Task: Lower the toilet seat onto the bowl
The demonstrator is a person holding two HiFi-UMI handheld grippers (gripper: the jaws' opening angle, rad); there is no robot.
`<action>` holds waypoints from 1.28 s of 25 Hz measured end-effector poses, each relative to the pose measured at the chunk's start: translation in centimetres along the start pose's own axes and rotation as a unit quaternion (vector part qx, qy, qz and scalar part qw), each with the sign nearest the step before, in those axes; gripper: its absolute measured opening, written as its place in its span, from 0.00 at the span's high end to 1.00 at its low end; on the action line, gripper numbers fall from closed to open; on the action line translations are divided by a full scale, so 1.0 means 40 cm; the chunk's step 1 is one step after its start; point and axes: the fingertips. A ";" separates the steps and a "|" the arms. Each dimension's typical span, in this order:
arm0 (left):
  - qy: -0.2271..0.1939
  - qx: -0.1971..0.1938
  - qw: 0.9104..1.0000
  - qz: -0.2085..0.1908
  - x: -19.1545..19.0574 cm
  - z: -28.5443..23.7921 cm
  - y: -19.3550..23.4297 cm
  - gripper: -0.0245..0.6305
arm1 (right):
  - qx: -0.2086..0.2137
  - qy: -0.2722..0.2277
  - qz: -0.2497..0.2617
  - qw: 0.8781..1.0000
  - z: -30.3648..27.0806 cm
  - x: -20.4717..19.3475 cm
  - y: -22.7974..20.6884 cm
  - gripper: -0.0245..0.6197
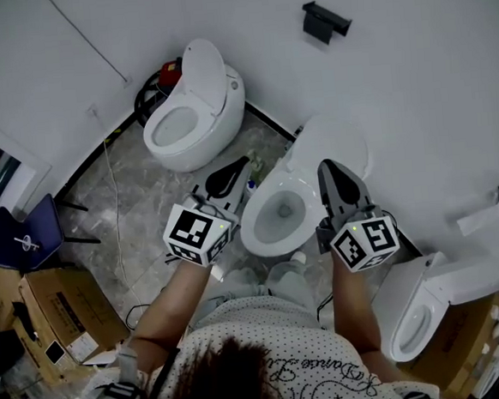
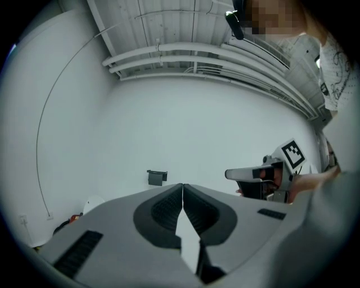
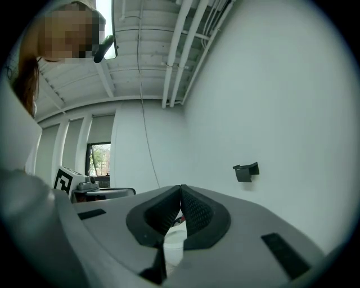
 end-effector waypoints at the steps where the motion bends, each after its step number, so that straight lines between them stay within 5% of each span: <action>1: -0.001 -0.002 1.000 -0.001 0.003 -0.002 0.001 0.95 | -0.005 -0.003 0.004 1.000 0.005 0.005 0.000 0.94; 32: -0.014 -0.021 1.000 -0.004 0.000 0.000 0.007 0.95 | -0.020 0.014 0.042 0.999 0.006 -0.015 0.038 0.94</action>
Point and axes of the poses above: the fingertips, and each gripper's own axes: z backward along the fingers, y to its left, x out of its top, and after that the axes turned 9 degrees about z, right-handed
